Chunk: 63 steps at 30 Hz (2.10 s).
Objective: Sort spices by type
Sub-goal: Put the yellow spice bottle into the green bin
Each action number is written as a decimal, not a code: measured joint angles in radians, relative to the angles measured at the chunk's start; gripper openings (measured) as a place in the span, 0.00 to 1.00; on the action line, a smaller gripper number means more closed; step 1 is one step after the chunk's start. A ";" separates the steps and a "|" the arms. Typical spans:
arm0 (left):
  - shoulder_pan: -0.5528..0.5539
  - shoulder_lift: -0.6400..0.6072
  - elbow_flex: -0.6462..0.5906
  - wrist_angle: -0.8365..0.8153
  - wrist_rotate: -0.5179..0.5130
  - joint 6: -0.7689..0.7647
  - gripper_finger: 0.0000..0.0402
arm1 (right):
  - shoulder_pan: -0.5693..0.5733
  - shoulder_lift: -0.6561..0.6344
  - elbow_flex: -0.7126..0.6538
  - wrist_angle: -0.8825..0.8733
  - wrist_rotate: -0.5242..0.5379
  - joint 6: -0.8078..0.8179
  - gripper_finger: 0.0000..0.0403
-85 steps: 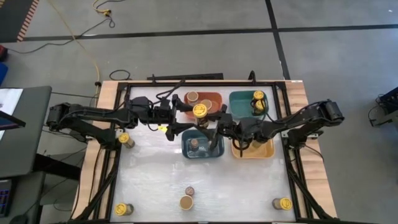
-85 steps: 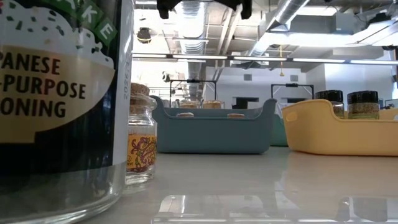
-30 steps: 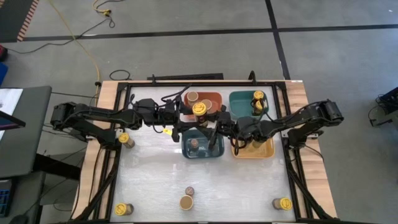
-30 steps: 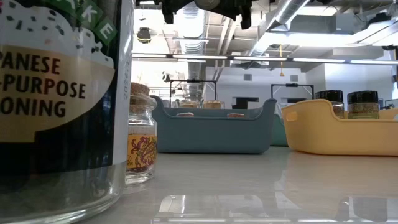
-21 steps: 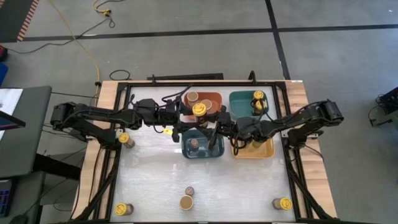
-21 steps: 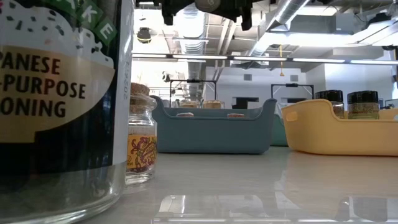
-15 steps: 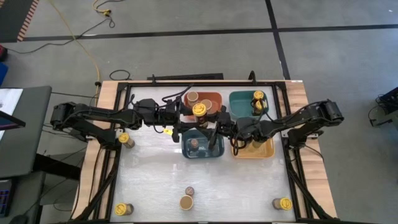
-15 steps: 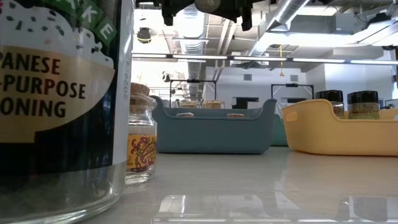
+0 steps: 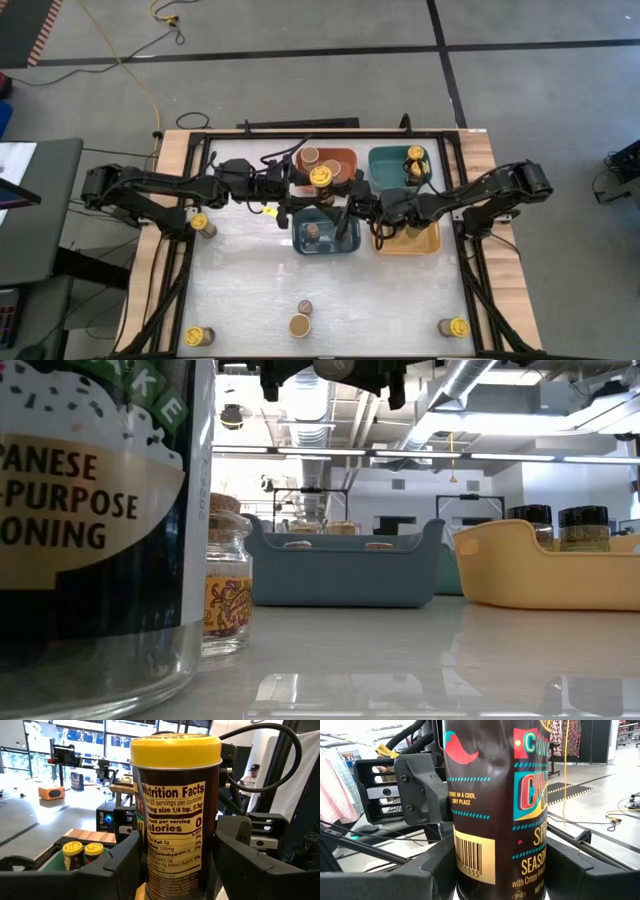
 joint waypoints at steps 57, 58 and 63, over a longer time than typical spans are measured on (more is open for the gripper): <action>0.000 0.000 0.000 -0.021 -0.043 -0.061 0.54 | -0.032 -0.005 0.000 -0.320 0.001 0.026 0.94; 0.000 0.000 0.000 -0.021 -0.043 -0.065 0.54 | -0.032 -0.005 0.000 -0.321 0.001 0.027 0.94; 0.000 0.000 0.000 -0.021 -0.043 -0.068 0.54 | -0.032 -0.005 0.000 -0.321 0.001 0.026 0.94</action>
